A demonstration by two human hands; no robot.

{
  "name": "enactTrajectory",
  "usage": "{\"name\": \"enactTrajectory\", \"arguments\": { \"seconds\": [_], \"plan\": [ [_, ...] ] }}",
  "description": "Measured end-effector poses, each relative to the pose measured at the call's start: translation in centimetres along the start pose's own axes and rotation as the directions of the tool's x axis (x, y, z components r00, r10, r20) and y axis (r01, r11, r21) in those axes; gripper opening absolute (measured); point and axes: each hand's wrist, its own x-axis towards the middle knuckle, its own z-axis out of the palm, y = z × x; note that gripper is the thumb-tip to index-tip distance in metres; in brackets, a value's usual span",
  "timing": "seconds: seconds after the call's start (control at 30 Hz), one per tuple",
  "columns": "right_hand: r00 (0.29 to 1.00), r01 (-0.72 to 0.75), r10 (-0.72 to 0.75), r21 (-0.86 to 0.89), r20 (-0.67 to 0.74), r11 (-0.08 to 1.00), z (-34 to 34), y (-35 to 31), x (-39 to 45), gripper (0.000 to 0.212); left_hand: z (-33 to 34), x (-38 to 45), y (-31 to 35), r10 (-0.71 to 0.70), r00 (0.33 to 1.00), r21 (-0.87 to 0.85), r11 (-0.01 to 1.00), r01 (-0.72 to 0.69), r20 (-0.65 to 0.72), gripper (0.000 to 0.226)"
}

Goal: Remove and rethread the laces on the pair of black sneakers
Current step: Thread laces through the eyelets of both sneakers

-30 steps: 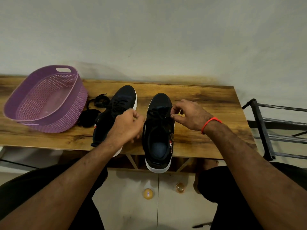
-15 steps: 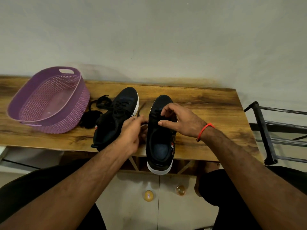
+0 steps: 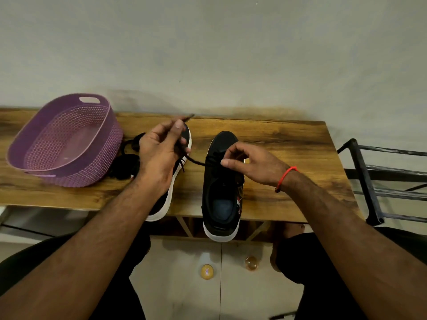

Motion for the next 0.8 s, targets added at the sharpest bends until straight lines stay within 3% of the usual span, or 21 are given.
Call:
{"name": "enactTrajectory", "arguments": {
  "seconds": [0.13, 0.23, 0.53, 0.7, 0.8],
  "plan": [
    [0.995, -0.066, 0.074, 0.107, -0.074, 0.992, -1.3, 0.2, 0.2, 0.011, 0.3, -1.0, -1.5, 0.020, 0.988, 0.368, 0.927, -0.076, 0.154, 0.015],
    [0.994, -0.091, 0.098, 0.123, -0.051, 0.988, -2.0, 0.3, 0.2, 0.011, 0.7, -1.6, -2.4, -0.002, 0.972, 0.529, 0.839, -0.127, 0.237, 0.011],
    [0.996, -0.073, 0.071, 0.030, 0.054, 0.997, -1.6, 0.1, 0.1, 0.010, -0.1, -1.4, -3.7, 0.096, 0.914, 0.743, 0.551, -0.379, 0.395, 0.014],
    [0.996, -0.084, 0.084, -0.002, 0.042, 0.996, -1.3, 0.4, 0.2, 0.017, -0.2, -1.6, -3.5, 0.182, 0.868, 0.830, 0.258, -0.495, 0.462, 0.009],
    [0.995, -0.086, 0.086, -0.007, 0.045, 0.996, -1.1, 0.2, 0.3, 0.020, -0.4, -1.8, -3.5, 0.201, 0.833, 0.809, 0.206, -0.551, 0.516, 0.007]
  ]
}}
